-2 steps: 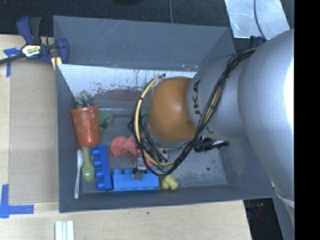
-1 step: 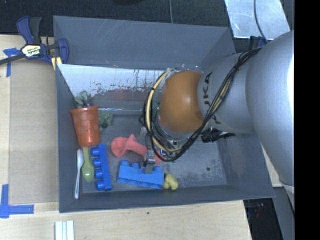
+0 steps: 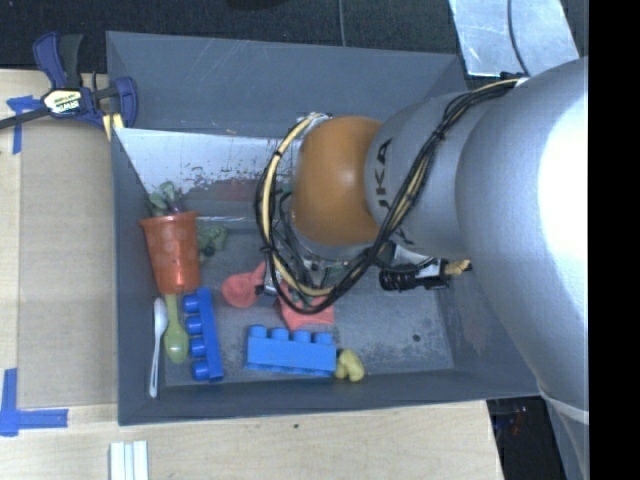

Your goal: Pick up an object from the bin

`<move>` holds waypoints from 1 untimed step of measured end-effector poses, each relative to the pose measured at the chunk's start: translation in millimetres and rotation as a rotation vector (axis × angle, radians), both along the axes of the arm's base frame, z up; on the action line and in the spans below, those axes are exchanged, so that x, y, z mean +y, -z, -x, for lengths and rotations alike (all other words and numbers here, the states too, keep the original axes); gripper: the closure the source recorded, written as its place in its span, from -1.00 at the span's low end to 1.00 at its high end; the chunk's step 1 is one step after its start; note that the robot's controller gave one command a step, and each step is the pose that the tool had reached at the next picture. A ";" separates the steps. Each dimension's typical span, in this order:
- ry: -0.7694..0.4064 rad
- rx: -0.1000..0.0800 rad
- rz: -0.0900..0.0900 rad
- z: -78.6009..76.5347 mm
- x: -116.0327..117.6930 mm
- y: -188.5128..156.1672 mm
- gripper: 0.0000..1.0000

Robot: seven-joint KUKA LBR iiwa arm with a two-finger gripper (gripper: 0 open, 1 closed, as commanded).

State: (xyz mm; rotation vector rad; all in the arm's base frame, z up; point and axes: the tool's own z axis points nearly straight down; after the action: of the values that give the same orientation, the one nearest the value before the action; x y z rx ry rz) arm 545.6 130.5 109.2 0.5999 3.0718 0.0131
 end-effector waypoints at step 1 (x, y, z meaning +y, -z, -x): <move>0.000 0.000 0.000 0.0 0.0 -0.1 1.00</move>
Offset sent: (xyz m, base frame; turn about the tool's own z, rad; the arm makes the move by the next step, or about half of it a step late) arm 0.0038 0.0001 0.0870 -0.0082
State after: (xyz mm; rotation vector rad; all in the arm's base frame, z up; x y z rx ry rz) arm 545.6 130.5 109.3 0.6002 3.0717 0.0133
